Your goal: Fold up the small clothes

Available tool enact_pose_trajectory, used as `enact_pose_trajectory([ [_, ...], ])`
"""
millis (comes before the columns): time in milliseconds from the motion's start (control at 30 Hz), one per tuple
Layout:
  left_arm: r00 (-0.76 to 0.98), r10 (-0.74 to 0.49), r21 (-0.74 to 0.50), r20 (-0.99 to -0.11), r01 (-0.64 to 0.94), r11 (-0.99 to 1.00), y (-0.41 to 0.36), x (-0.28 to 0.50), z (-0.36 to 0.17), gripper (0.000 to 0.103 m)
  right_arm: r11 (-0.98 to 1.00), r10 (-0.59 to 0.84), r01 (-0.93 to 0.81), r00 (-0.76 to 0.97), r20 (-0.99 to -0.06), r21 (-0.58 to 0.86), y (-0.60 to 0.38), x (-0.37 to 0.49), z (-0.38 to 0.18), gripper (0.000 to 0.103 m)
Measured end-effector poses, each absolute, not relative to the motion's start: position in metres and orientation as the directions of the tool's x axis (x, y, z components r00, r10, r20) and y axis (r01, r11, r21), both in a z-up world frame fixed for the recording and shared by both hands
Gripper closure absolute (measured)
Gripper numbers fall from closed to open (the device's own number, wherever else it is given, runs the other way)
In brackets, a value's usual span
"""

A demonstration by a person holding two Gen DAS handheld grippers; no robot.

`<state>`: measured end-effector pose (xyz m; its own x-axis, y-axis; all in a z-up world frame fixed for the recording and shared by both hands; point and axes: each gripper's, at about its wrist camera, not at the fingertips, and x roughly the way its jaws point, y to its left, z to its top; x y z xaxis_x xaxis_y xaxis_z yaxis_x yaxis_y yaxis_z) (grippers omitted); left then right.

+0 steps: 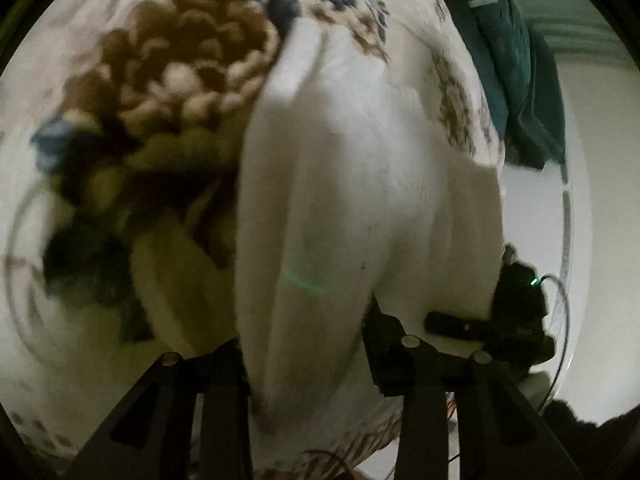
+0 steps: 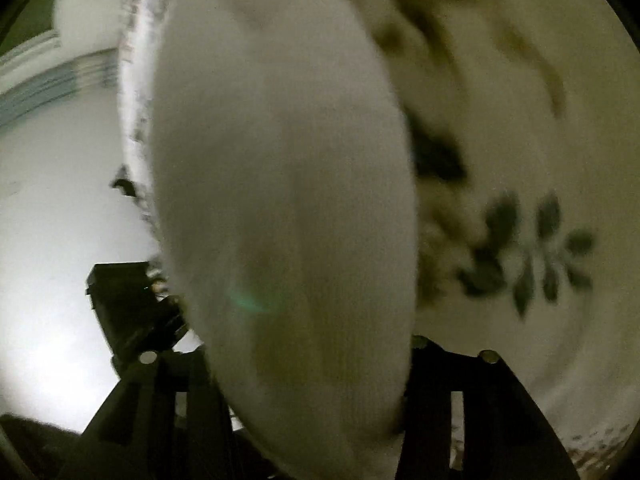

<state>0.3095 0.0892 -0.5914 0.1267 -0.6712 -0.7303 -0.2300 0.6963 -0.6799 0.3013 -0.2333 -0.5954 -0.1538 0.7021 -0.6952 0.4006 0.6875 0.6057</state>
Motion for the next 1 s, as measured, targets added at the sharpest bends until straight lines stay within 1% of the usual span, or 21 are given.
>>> enact_pose_trajectory([
  [33,0.132,-0.663,-0.672,-0.737,-0.243,0.699,0.091,0.313,-0.588,0.070,0.694,0.697,0.394,-0.156,-0.700,0.603,-0.232,0.303,-0.595,0.044],
  [100,0.145,-0.611,-0.627,-0.778,-0.228,0.745,0.099,0.312,-0.571,0.070,0.712,0.680,0.378,-0.164,-0.714,0.592,-0.230,0.309,-0.588,0.042],
  [167,0.187,-0.489,-0.520,-0.852,-0.192,0.832,0.104,0.311,-0.545,0.070,0.744,0.652,0.338,-0.178,-0.737,0.576,-0.224,0.318,-0.577,0.041],
  [200,0.211,-0.423,-0.460,-0.881,-0.172,0.871,0.109,0.310,-0.532,0.069,0.765,0.628,0.320,-0.183,-0.756,0.559,-0.223,0.320,-0.571,0.037],
  [233,0.231,-0.358,-0.398,-0.905,-0.160,0.903,0.112,0.308,-0.524,0.066,0.794,0.593,0.297,-0.190,-0.783,0.530,-0.221,0.321,-0.565,0.036],
  [267,0.245,-0.242,-0.283,-0.939,-0.147,0.948,0.119,0.303,-0.521,0.062,0.816,0.564,0.279,-0.192,-0.803,0.507,-0.221,0.320,-0.560,0.036],
  [333,0.256,-0.103,-0.141,-0.961,-0.134,0.981,0.130,0.296,-0.528,0.033,0.858,0.499,0.245,-0.182,-0.847,0.452,-0.225,0.319,-0.548,0.034],
  [367,0.249,-0.045,-0.084,-0.968,-0.145,0.986,0.137,0.293,-0.540,0.032,0.872,0.470,0.238,-0.165,-0.867,0.428,-0.233,0.318,-0.541,0.033],
  [400,0.232,-0.018,-0.055,-0.973,-0.153,0.987,0.142,0.291,-0.552,0.032,0.884,0.442,0.238,-0.142,-0.886,0.403,-0.238,0.317,-0.534,0.028],
  [467,0.173,0.010,-0.017,-0.985,-0.155,0.988,0.151,0.290,-0.582,0.032,0.891,0.410,0.260,-0.108,-0.906,0.372,-0.256,0.330,-0.525,0.025],
  [500,0.143,0.013,-0.010,-0.990,-0.157,0.988,0.153,0.292,-0.598,0.028,0.894,0.392,0.273,-0.090,-0.916,0.355,-0.263,0.328,-0.522,0.024],
  [533,0.142,0.011,-0.011,-0.990,-0.158,0.987,0.153,0.295,-0.607,0.018,0.898,0.371,0.285,-0.078,-0.925,0.336,-0.274,0.327,-0.520,0.019],
  [567,0.148,0.010,-0.014,-0.989,-0.162,0.987,0.153,0.297,-0.610,0.012,0.902,0.352,0.294,-0.072,-0.933,0.318,-0.281,0.324,-0.518,0.016],
  [600,0.152,-0.001,-0.028,-0.988,-0.173,0.985,0.154,0.301,-0.613,0.000,0.903,0.336,0.306,-0.067,-0.939,0.302,-0.295,0.325,-0.520,0.015],
  [633,0.147,-0.016,-0.044,-0.989,-0.187,0.981,0.154,0.305,-0.616,0.000,0.902,0.327,0.320,-0.067,-0.943,0.290,-0.303,0.328,-0.523,0.015],
  [733,0.129,0.013,-0.017,-0.992,-0.231,0.973,0.161,0.309,-0.626,0.000,0.896,0.330,0.336,-0.067,-0.942,0.290,-0.320,0.330,-0.525,0.015],
  [800,0.123,0.024,-0.006,-0.992,-0.240,0.971,0.160,0.312,-0.628,0.000,0.901,0.328,0.320,-0.060,-0.943,0.293,-0.319,0.338,-0.524,0.015],
  [900,0.104,0.019,-0.008,-0.994,-0.246,0.969,0.158,0.316,-0.627,0.000,0.897,0.359,0.285,-0.021,-0.933,0.338,-0.310,0.359,-0.516,0.015],
  [967,0.083,0.027,0.004,-0.996,-0.265,0.964,0.155,0.328,-0.617,0.000,0.900,0.368,0.247,0.010,-0.930,0.359,-0.298,0.380,-0.510,0.015],
  [1000,0.108,0.043,0.012,-0.993,-0.273,0.962,0.152,0.331,-0.607,0.007,0.902,0.373,0.223,0.029,-0.927,0.369,-0.291,0.392,-0.506,0.015],
])
